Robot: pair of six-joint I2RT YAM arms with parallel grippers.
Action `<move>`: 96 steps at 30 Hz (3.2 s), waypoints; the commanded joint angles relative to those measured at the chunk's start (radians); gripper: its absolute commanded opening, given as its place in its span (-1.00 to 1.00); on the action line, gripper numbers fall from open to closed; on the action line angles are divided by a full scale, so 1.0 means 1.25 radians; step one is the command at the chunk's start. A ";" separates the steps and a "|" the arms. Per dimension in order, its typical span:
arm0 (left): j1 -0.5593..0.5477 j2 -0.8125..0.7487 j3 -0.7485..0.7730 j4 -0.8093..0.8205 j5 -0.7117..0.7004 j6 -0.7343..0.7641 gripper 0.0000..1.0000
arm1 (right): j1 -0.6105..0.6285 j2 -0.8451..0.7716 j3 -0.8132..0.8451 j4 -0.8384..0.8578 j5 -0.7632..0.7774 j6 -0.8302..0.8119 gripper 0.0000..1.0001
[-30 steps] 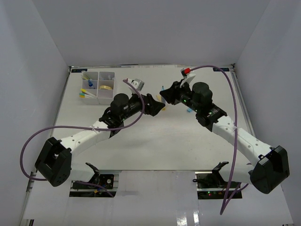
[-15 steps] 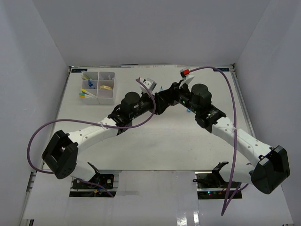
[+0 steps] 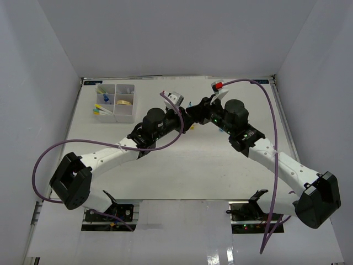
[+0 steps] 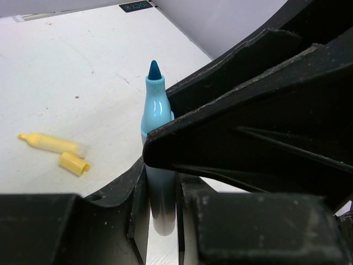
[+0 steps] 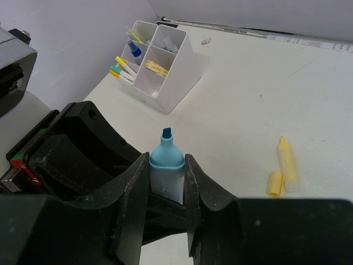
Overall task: Sort the stationery into containers
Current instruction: Pick up the pen from the center of the board, then pick up the pen cap from the center of the board.
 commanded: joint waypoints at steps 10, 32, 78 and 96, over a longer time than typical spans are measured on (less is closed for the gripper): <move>-0.004 -0.041 -0.013 -0.032 0.000 0.026 -1.00 | 0.006 -0.040 -0.009 -0.005 0.054 -0.021 0.31; 0.204 -0.136 -0.052 -0.347 0.164 0.185 -1.00 | -0.179 -0.033 0.045 -0.372 0.311 0.040 0.80; 0.193 -0.238 -0.128 -0.313 0.120 0.201 -1.00 | -0.281 0.659 0.387 -0.686 0.420 0.457 0.11; 0.193 -0.233 -0.128 -0.305 0.172 0.203 -1.00 | -0.259 0.589 0.340 -0.640 0.431 0.413 -0.65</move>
